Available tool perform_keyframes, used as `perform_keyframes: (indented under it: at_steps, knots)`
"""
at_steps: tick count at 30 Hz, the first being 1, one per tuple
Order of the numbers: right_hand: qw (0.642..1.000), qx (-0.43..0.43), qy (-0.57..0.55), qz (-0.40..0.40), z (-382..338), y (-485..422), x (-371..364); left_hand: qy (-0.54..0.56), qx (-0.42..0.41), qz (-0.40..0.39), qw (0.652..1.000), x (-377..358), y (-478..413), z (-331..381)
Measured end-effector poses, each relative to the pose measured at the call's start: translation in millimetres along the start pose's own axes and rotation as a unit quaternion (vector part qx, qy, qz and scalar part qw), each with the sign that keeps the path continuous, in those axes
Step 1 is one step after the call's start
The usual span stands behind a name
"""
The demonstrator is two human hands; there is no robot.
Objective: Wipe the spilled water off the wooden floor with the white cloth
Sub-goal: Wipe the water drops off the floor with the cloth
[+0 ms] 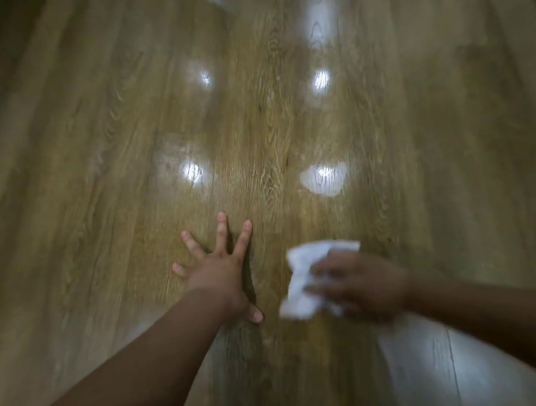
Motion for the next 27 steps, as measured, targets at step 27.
perform_keyframes:
  at_steps: [27]
  knots:
    - [0.899,-0.370,0.021,0.234,74.9,63.2,25.5,0.022,-0.011,0.018,1.000,1.5,0.8,-1.0]
Point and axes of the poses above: each hand's wrist, its own y-axis away from the middle knuckle, its own x-axis out of the back of the hand, z = x × y, the point moved 6 cm from there along -y, towards the middle knuckle, and after that the axes turned 6 degrees about -z, right-handed, at the moved point
